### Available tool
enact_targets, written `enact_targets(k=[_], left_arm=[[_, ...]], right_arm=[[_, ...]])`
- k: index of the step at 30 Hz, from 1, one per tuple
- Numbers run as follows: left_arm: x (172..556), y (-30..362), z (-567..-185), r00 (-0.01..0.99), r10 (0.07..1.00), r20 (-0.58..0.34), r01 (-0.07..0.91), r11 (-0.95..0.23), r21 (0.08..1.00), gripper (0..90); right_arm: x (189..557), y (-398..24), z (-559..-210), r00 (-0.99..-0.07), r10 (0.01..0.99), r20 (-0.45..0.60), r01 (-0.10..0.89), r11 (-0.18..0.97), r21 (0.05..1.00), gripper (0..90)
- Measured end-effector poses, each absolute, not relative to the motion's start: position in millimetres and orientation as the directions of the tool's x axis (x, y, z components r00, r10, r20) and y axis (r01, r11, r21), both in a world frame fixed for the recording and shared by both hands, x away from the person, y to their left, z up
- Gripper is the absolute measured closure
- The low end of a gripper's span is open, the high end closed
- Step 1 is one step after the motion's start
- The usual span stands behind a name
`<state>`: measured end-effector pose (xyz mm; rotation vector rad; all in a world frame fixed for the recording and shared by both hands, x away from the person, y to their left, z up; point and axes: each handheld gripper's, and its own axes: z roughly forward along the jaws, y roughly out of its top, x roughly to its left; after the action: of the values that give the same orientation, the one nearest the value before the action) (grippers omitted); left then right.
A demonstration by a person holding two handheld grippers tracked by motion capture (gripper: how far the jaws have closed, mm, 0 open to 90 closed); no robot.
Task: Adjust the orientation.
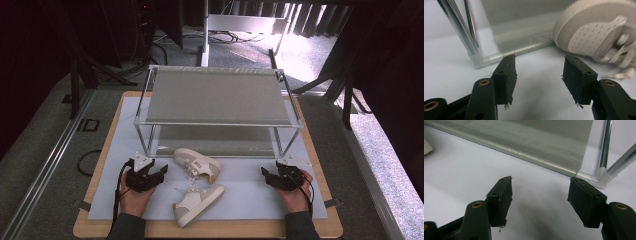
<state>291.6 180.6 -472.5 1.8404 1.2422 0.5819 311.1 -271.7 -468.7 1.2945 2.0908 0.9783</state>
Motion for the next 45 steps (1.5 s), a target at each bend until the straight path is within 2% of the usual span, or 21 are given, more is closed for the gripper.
enact_targets(k=[10, 20, 25, 33, 40, 45], left_arm=[[282.4, 175.0, -465.4, 0.456, 0.889, -0.033, 0.496, -0.222, 0.840, 43.9], [268.5, 162.9, -459.7, 0.541, 0.840, -0.038, 0.476, -0.269, 0.837, 43.9], [260.4, 153.7, -458.3, 0.581, 0.813, -0.039, 0.459, -0.288, 0.840, 43.3], [256.8, 146.8, -457.5, 0.614, 0.789, -0.042, 0.450, -0.305, 0.839, 42.5], [254.4, 149.2, -459.6, 0.634, 0.772, -0.055, 0.458, -0.316, 0.831, 42.6], [251.2, 149.2, -458.5, 0.662, 0.746, -0.065, 0.446, -0.323, 0.835, 42.5]], right_arm=[[302.7, -266.5, -461.4, -0.451, 0.892, -0.035, 0.512, 0.291, 0.808, 38.6], [292.6, -242.4, -450.6, -0.530, 0.846, -0.051, 0.465, 0.341, 0.817, 38.8], [274.6, -223.3, -442.1, -0.614, 0.789, 0.010, 0.446, 0.336, 0.830, 36.7], [256.6, -179.1, -421.9, -0.733, 0.679, 0.036, 0.383, 0.368, 0.847, 35.1], [256.5, -155.6, -427.0, -0.778, 0.625, 0.067, 0.387, 0.392, 0.835, 34.9], [253.9, -157.5, -429.6, -0.785, 0.614, 0.084, 0.393, 0.389, 0.833, 35.1]])
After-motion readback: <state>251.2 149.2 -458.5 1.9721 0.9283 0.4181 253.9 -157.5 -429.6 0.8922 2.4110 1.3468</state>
